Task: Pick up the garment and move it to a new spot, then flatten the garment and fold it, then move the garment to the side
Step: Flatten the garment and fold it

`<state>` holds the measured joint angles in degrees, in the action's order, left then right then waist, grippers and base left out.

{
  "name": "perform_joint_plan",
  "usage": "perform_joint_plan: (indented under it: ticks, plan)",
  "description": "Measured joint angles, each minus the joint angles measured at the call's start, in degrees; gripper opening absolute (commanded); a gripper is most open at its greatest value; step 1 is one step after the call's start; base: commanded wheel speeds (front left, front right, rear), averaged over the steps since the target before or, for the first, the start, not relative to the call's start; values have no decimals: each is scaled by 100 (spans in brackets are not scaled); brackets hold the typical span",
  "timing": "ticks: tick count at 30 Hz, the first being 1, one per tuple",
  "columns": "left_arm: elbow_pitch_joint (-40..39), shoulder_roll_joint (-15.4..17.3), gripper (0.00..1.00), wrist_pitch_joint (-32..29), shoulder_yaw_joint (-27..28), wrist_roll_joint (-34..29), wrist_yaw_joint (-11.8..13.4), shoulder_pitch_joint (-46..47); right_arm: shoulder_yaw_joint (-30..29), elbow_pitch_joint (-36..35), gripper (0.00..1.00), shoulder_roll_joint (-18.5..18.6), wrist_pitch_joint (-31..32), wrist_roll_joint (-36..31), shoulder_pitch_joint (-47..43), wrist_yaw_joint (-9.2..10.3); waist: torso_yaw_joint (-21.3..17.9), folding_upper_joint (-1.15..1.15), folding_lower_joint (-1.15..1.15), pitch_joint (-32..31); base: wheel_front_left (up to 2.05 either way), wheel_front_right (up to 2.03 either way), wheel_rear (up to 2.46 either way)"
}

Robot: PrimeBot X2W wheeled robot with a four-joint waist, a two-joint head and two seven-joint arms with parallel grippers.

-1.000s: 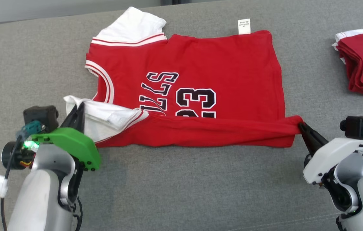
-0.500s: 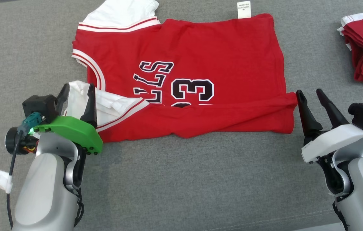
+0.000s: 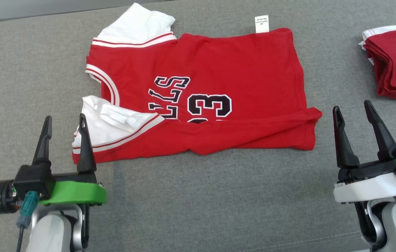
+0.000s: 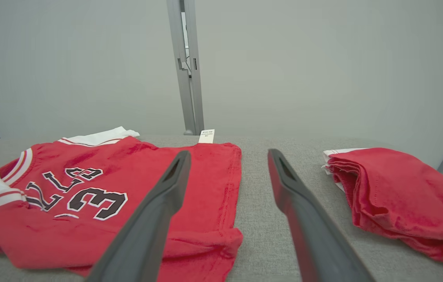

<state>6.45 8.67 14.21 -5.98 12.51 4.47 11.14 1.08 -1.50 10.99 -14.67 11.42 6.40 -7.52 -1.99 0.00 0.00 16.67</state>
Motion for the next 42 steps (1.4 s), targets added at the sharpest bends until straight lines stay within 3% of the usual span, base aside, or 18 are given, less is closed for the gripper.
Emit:
perform_joint_plan:
  ticks: [8,20,28,34,41,42]
  plan:
    - [-468,53,100,-136,-7,-45,158,-601,26,-374,100,-237,157,-108,-405,0,10,0,0,-205,0,0,0]
    - [-371,118,100,-339,-74,66,127,-633,22,-402,100,-249,300,-103,-469,0,-5,0,0,-194,0,0,0]
    - [694,24,100,-605,-115,514,-175,-405,134,767,100,-249,352,186,-428,0,9,0,0,66,0,0,0]
    - [1386,-4,100,-658,20,861,-385,-60,428,1746,100,-294,219,468,225,-1,-26,0,0,286,0,0,0]
    - [1672,-67,100,-912,77,1315,-706,236,724,2448,100,-236,244,740,694,-1,-22,0,0,430,0,0,0]
    - [1688,-67,56,-945,77,1379,-746,267,762,2491,84,-216,250,792,742,0,-16,0,0,441,0,0,0]
